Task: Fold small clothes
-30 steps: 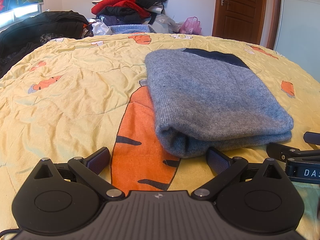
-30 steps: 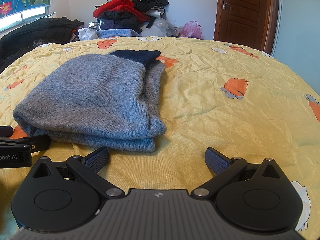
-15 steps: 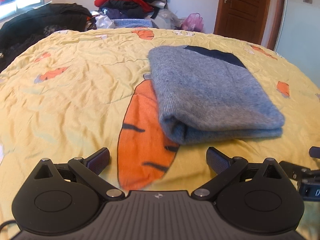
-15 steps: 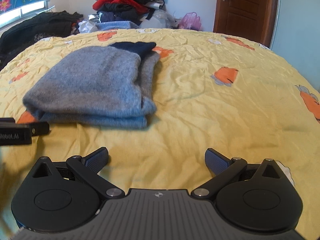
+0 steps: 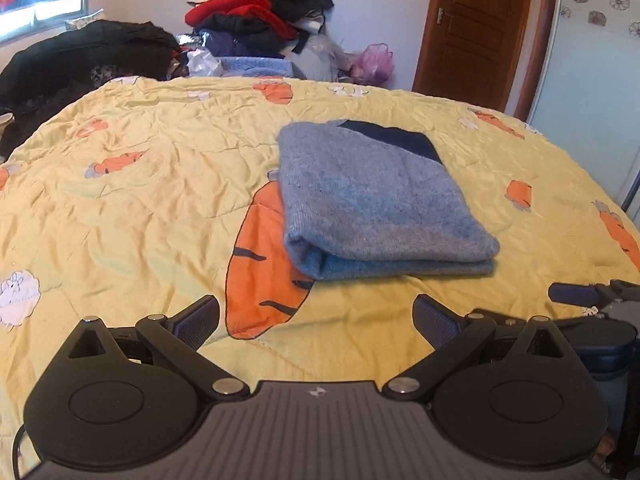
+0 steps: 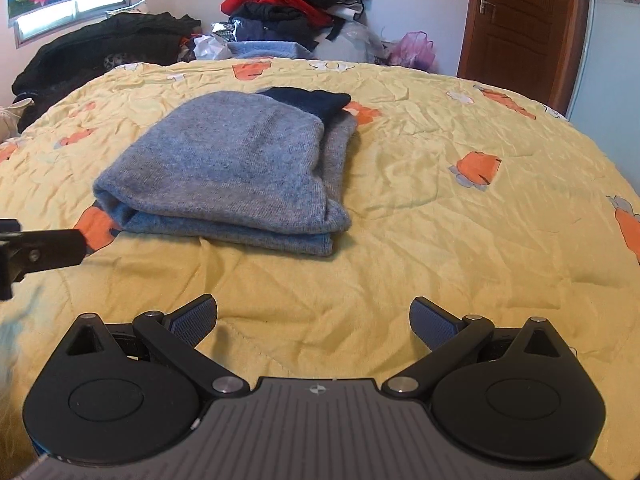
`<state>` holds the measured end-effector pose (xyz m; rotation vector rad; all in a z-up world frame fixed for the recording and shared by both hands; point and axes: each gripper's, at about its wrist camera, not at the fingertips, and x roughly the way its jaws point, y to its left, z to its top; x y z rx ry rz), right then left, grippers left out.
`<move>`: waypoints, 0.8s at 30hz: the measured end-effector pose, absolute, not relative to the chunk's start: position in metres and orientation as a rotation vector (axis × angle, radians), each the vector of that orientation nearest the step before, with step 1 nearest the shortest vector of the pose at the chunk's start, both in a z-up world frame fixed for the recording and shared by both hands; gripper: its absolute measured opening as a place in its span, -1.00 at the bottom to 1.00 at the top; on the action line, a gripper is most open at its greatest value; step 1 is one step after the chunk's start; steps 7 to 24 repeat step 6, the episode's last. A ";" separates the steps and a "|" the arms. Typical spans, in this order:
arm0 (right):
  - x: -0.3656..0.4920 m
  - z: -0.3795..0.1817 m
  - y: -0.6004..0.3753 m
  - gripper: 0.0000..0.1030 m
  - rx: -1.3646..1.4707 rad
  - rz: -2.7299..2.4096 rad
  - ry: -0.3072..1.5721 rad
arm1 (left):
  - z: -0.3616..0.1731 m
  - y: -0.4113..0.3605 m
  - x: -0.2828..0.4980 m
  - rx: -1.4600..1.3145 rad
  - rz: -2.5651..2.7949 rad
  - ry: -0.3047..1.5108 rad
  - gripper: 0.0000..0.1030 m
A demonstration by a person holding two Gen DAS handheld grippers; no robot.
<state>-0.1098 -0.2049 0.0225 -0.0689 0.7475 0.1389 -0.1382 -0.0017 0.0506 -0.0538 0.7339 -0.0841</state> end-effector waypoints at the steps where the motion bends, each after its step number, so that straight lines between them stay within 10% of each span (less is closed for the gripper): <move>1: -0.108 0.025 -0.205 0.99 -0.055 0.150 0.745 | 0.049 -0.001 -0.138 -0.056 -0.079 0.741 1.00; 24: -0.096 0.033 -0.201 0.99 -0.006 0.177 0.751 | 0.046 0.001 -0.135 -0.022 -0.111 0.773 1.00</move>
